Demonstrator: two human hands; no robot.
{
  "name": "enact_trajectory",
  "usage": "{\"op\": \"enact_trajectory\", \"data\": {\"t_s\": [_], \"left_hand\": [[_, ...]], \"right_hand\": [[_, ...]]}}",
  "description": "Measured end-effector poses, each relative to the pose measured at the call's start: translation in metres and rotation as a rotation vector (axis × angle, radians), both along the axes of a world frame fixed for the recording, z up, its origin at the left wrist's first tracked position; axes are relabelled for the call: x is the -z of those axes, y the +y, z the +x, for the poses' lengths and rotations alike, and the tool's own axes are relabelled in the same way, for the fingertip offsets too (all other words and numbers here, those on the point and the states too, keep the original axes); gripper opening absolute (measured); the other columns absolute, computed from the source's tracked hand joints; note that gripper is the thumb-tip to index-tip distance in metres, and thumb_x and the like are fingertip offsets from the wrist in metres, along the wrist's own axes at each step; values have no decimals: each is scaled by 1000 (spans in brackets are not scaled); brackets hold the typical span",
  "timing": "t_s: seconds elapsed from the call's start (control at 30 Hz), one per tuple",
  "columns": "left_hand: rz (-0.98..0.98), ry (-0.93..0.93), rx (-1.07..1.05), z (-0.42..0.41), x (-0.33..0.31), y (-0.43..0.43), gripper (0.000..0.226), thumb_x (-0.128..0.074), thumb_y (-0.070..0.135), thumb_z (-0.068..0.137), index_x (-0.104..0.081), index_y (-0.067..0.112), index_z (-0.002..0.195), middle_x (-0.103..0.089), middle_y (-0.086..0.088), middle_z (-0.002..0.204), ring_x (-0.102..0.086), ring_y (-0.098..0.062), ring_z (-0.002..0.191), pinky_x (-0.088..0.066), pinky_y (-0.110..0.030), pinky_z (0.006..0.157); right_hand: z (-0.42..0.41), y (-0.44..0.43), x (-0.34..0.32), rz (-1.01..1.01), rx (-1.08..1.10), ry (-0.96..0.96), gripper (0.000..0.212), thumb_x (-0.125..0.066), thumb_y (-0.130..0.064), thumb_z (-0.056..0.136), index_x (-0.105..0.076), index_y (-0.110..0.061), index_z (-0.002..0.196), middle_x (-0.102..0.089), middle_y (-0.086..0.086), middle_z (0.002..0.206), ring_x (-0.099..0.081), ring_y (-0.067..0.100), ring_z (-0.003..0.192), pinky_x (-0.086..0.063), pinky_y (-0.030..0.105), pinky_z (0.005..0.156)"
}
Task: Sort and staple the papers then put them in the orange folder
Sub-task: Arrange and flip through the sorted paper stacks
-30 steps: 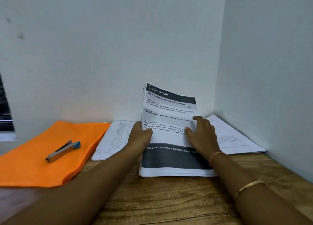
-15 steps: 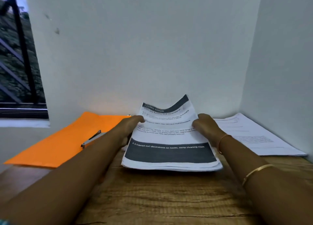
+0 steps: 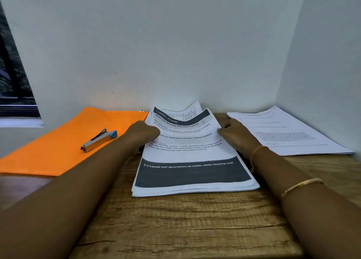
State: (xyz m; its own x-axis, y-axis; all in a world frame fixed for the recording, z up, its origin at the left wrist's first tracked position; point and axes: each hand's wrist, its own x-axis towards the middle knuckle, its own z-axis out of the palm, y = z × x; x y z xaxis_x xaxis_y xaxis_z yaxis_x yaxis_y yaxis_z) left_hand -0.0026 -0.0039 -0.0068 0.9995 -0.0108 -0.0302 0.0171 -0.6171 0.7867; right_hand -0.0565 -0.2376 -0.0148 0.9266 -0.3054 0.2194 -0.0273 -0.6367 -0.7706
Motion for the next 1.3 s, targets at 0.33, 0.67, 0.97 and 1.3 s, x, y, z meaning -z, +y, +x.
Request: {"op": "enact_trajectory", "data": {"t_s": [0.33,0.67,0.97,1.3], "left_hand": [[262,-145,56,-13,-4,6,31,-48,7,87,-35,14,60,-40,-1,62,-34,-14,55,-24,-25,49],[377,-241,41,-14,-1,7,26,-54,16,90,-43,17,67,-50,-1,80,-46,-16,74,-30,-18,51],[261,-369,45,-15,3,6,49,-60,16,88,-43,7,133,-56,-9,127,-53,-27,113,-38,-28,80],[-42,-468,-64,-13,2,9,50,-53,4,89,-35,9,136,-63,-9,116,-57,-28,106,-41,-31,75]], "right_hand": [[-4,15,2,-133,-88,0,15,-52,-10,88,-44,-10,75,-42,5,65,-39,16,59,-26,28,51],[-6,16,1,-194,-52,32,22,-52,-24,93,-56,-11,111,-61,4,104,-57,24,100,-45,36,89],[-4,14,5,-192,-101,12,31,-47,-32,87,-62,-26,114,-66,-5,110,-61,18,98,-49,40,91],[-5,15,0,-61,-4,12,26,-53,-25,91,-52,-9,112,-61,5,103,-58,22,97,-44,34,84]]}}
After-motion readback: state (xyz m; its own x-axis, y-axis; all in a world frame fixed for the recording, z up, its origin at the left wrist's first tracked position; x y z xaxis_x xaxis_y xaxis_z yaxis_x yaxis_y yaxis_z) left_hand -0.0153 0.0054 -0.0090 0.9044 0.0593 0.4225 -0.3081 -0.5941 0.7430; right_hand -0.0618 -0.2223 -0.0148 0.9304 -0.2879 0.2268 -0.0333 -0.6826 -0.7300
